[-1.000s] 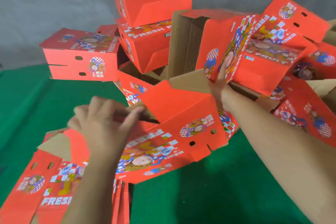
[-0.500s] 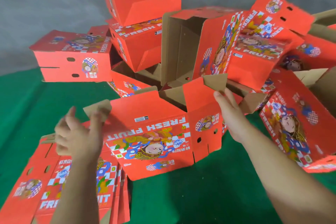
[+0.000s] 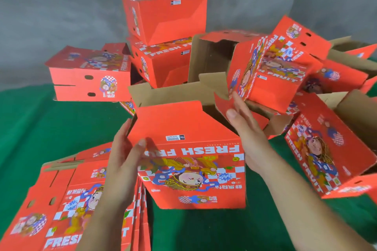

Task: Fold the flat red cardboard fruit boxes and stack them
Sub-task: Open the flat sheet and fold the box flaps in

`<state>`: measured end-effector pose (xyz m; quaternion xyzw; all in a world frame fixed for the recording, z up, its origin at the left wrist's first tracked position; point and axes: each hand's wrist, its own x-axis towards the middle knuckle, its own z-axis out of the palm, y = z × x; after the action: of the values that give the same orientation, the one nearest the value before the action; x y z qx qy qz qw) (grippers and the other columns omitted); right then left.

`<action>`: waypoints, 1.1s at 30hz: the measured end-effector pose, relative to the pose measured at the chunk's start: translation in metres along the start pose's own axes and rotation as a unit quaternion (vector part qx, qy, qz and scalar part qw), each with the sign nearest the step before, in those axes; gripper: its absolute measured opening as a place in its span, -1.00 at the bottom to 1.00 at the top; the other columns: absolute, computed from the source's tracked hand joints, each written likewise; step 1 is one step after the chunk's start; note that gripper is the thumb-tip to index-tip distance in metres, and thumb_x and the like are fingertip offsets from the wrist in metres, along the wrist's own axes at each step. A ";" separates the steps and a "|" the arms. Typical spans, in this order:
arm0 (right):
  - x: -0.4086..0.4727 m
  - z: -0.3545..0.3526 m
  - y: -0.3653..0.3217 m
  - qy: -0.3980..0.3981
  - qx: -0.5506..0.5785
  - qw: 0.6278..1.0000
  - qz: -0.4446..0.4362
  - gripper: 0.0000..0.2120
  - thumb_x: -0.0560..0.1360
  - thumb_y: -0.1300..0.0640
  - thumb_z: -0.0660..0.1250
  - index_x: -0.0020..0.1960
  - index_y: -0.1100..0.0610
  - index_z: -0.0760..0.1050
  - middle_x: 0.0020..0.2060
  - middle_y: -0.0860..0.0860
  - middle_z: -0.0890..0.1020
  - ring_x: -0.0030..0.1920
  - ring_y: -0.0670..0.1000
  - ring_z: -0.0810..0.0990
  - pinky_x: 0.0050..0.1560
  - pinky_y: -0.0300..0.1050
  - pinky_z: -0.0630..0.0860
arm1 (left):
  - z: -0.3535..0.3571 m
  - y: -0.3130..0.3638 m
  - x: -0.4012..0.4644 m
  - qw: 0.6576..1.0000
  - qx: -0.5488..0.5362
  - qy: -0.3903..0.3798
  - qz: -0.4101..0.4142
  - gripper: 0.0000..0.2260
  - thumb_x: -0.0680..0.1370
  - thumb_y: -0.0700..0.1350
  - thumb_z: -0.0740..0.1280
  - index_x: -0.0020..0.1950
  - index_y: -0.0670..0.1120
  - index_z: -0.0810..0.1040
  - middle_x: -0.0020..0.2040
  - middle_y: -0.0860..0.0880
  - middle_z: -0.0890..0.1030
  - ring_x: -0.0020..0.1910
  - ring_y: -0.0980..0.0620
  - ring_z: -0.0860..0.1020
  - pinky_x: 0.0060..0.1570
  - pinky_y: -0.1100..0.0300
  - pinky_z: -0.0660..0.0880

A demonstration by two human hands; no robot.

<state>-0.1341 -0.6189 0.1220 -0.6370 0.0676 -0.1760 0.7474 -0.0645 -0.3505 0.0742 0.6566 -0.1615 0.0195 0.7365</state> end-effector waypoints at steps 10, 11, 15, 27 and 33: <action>-0.014 0.038 0.016 0.179 -0.272 0.943 -0.064 -0.35 0.54 -0.03 0.47 0.55 0.06 0.33 0.45 -0.05 0.41 0.49 -0.06 0.37 0.52 -0.05 0.31 | -0.029 0.001 0.000 0.977 0.008 0.172 -0.125 -0.80 0.54 0.12 0.42 -0.19 0.03 0.61 -0.44 0.02 0.52 -0.47 -0.09 0.52 -0.36 -0.16 0.59; -0.016 0.045 0.022 0.164 -0.287 0.942 -0.054 -0.37 0.56 0.06 0.46 0.56 0.07 0.31 0.45 -0.05 0.37 0.50 -0.04 0.36 0.53 -0.04 0.30 | -0.029 -0.001 -0.003 0.974 0.023 0.179 -0.138 -0.74 0.57 0.10 0.40 -0.25 0.00 0.59 -0.45 -0.02 0.53 -0.45 -0.11 0.51 -0.36 -0.16 0.57; -0.036 0.088 0.043 0.024 -0.344 0.937 -0.055 -0.28 0.56 0.07 0.44 0.63 -0.03 0.19 0.50 -0.11 0.29 0.48 -0.19 0.25 0.52 -0.13 0.27 | -0.018 -0.006 -0.018 0.969 0.150 0.195 0.003 -0.70 0.66 0.01 0.30 -0.22 -0.05 0.57 -0.40 0.04 0.53 -0.39 0.10 0.44 -0.38 0.31 0.41; -0.040 0.068 0.027 0.082 -0.491 0.865 -0.063 -0.22 0.53 -0.04 0.41 0.64 -0.01 0.13 0.56 -0.01 0.28 0.55 0.08 0.18 0.55 0.00 0.15 | -0.036 0.009 0.004 0.941 0.238 0.186 0.155 -0.81 0.70 -0.17 0.25 -0.11 -0.05 0.49 -0.17 0.00 0.34 -0.13 0.05 0.39 -0.10 0.44 0.30; -0.040 0.068 0.040 0.004 -0.489 0.872 0.005 -0.48 0.58 -0.06 0.38 0.48 0.05 0.38 0.28 0.04 0.52 0.34 0.10 0.45 0.34 0.06 0.42 | -0.043 -0.012 0.010 0.950 0.173 0.247 0.080 -0.73 0.70 -0.02 0.24 -0.02 -0.19 0.57 -0.09 -0.15 0.44 -0.04 -0.08 0.42 -0.09 0.13 0.34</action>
<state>-0.1422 -0.5369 0.0903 -0.9202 0.1516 -0.1194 0.3407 -0.0429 -0.3121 0.0612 0.7334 -0.0203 0.2675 0.6246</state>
